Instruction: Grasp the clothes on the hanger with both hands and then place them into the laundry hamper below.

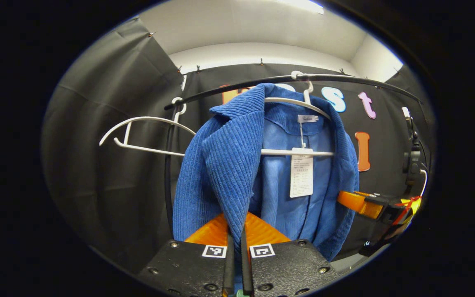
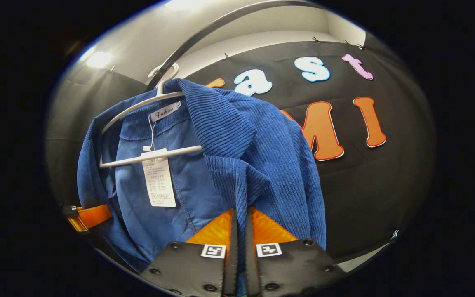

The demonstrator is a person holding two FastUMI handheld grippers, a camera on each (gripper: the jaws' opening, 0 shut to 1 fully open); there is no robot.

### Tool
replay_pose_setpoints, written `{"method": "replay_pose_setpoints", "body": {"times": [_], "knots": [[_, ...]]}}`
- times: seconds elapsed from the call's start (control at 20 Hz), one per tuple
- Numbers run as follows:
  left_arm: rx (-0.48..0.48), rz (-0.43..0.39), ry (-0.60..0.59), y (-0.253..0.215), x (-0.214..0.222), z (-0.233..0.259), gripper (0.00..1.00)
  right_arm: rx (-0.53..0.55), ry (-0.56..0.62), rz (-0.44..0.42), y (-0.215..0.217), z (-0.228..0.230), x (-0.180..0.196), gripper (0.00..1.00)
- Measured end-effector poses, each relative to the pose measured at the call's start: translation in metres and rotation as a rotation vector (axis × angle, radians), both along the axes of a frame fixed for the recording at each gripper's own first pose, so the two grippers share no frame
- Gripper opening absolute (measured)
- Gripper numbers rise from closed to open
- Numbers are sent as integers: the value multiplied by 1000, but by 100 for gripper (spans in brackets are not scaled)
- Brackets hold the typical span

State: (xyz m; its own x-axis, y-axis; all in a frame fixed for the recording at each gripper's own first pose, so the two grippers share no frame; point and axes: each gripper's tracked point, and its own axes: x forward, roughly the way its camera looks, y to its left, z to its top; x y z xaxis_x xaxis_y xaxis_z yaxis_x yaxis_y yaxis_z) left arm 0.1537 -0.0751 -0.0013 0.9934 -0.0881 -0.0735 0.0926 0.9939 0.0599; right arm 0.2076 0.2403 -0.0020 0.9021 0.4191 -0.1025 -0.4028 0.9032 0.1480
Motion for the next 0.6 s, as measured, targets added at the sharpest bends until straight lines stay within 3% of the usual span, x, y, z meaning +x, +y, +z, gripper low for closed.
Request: {"method": "replay_pose_setpoints", "body": {"times": [0.05,0.35,0.4,0.55,0.6], "knots": [[4,-4,-4,3,-3,2,7,10,-1,-5,-5,4,-1,12],[25,4,-30,17,-19,24,6,38,-67,-75,-40,35,-5,12],[37,4,-28,20,-20,26,6,51,-74,-85,-48,44,-5,7],[42,14,-45,34,-25,41,6,105,-45,-70,-65,62,-3,7],[36,13,-50,38,-29,46,6,121,-34,-68,-70,66,0,2]]}}
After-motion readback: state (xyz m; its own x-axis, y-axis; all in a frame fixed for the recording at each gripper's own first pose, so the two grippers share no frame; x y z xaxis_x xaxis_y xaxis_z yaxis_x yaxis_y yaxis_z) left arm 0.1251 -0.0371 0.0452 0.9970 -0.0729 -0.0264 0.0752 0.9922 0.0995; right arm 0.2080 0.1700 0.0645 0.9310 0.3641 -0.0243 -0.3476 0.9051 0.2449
